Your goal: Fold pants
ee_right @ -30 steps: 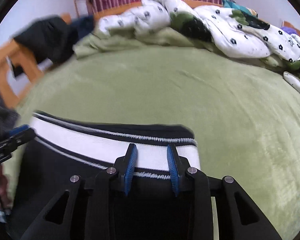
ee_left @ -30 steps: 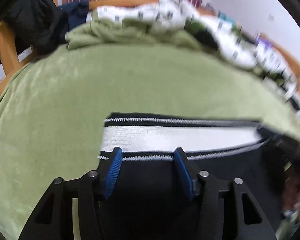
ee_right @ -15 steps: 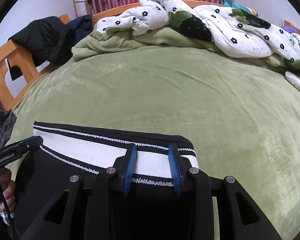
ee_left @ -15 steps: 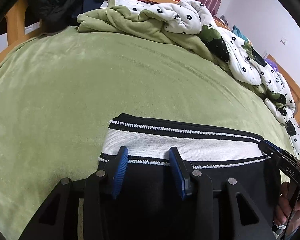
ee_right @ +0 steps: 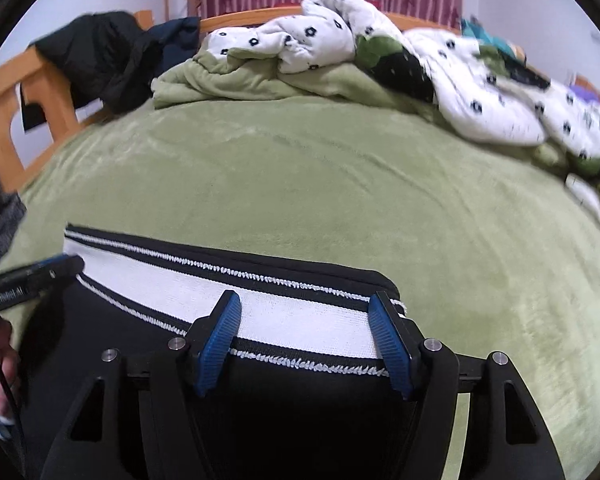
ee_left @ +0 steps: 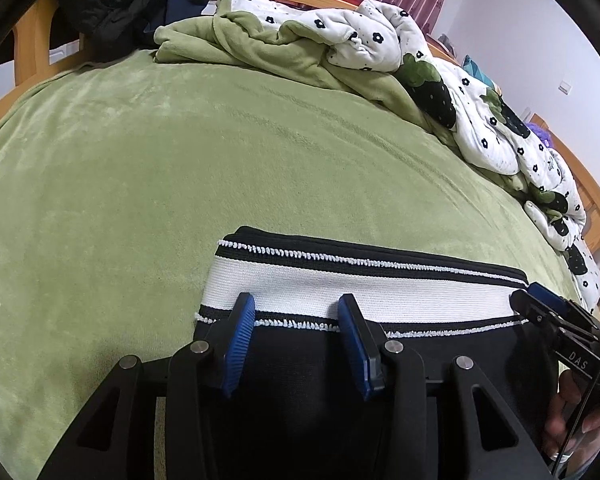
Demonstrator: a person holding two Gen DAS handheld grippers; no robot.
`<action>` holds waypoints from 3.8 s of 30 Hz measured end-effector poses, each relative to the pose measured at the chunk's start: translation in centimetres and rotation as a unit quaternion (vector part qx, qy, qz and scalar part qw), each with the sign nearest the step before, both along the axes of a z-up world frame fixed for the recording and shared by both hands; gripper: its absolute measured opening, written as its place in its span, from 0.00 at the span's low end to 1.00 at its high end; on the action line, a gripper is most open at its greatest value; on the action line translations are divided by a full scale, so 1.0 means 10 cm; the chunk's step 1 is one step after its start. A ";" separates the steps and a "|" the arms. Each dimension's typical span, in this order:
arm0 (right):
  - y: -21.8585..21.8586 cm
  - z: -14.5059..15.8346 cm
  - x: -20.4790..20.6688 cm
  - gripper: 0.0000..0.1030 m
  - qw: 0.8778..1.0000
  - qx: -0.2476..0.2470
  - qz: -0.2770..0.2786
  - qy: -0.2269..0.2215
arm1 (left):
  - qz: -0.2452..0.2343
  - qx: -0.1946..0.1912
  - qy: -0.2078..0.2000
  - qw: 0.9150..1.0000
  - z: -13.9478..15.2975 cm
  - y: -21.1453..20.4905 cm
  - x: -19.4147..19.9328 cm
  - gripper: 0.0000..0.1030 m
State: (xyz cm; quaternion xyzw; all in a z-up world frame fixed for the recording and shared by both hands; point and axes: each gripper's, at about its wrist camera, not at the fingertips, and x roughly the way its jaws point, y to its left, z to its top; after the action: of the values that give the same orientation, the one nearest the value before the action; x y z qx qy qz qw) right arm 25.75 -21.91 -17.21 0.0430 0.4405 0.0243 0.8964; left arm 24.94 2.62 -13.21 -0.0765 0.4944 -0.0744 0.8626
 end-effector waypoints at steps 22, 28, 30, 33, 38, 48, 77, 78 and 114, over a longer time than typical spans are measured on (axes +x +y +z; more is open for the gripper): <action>-0.05 -0.03 -0.03 0.53 1.000 0.003 -0.002 -0.020 | -0.021 0.048 -0.022 0.998 0.06 -0.13 -0.03 0.46; -0.05 -0.04 -0.02 0.53 1.000 0.002 -0.004 -0.016 | -0.021 0.055 -0.017 0.998 0.06 -0.15 -0.01 0.46; -0.05 -0.04 -0.02 0.53 1.000 0.001 -0.004 -0.013 | -0.018 0.049 -0.007 0.999 0.06 -0.14 -0.02 0.46; -0.06 -0.02 -0.02 0.53 1.000 0.000 -0.001 -0.006 | -0.016 0.032 0.008 0.999 0.07 -0.09 -0.06 0.47; -0.08 0.05 -0.13 0.53 1.000 0.002 0.002 0.009 | -0.023 0.031 0.014 0.999 0.14 -0.06 -0.24 0.47; -0.01 0.08 -0.60 0.53 0.999 -0.015 0.010 0.043 | -0.056 0.053 0.041 0.996 0.24 -0.09 -0.83 0.47; -0.34 0.25 -1.72 0.53 0.995 0.064 -0.024 0.067 | -0.062 0.047 0.044 0.996 0.56 0.43 -2.26 0.49; -0.35 0.28 -1.73 0.53 0.996 0.065 -0.023 0.062 | -0.067 0.050 0.053 0.995 0.53 0.43 -2.29 0.49; -0.21 -0.05 -1.55 0.50 0.997 -0.014 -0.002 0.070 | -0.036 0.066 0.019 0.997 0.36 0.06 -1.98 0.36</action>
State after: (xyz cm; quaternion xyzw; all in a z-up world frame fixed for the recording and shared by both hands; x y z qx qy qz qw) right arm 10.27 -24.00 -17.69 0.0332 0.5027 0.0137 0.8637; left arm 5.14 3.19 -9.56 -0.0023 0.5168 -0.0712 0.8531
